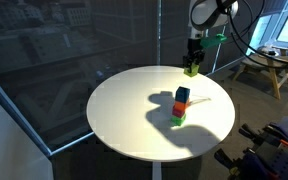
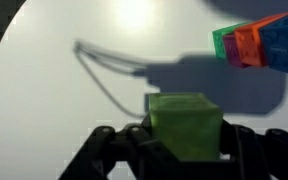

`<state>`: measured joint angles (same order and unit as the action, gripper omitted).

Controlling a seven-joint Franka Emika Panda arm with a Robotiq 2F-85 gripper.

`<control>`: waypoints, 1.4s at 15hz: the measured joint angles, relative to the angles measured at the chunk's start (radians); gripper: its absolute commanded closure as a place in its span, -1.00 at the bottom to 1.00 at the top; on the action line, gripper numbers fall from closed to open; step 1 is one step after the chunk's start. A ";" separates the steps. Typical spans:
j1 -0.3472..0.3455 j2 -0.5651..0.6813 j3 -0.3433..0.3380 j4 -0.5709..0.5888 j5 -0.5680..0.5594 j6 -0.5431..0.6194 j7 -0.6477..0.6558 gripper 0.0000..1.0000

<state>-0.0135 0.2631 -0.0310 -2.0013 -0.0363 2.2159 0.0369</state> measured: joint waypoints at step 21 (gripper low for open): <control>-0.004 0.186 -0.020 0.085 0.000 0.037 0.010 0.01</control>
<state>-0.0174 0.4487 -0.0508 -1.9161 -0.0361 2.2526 0.0472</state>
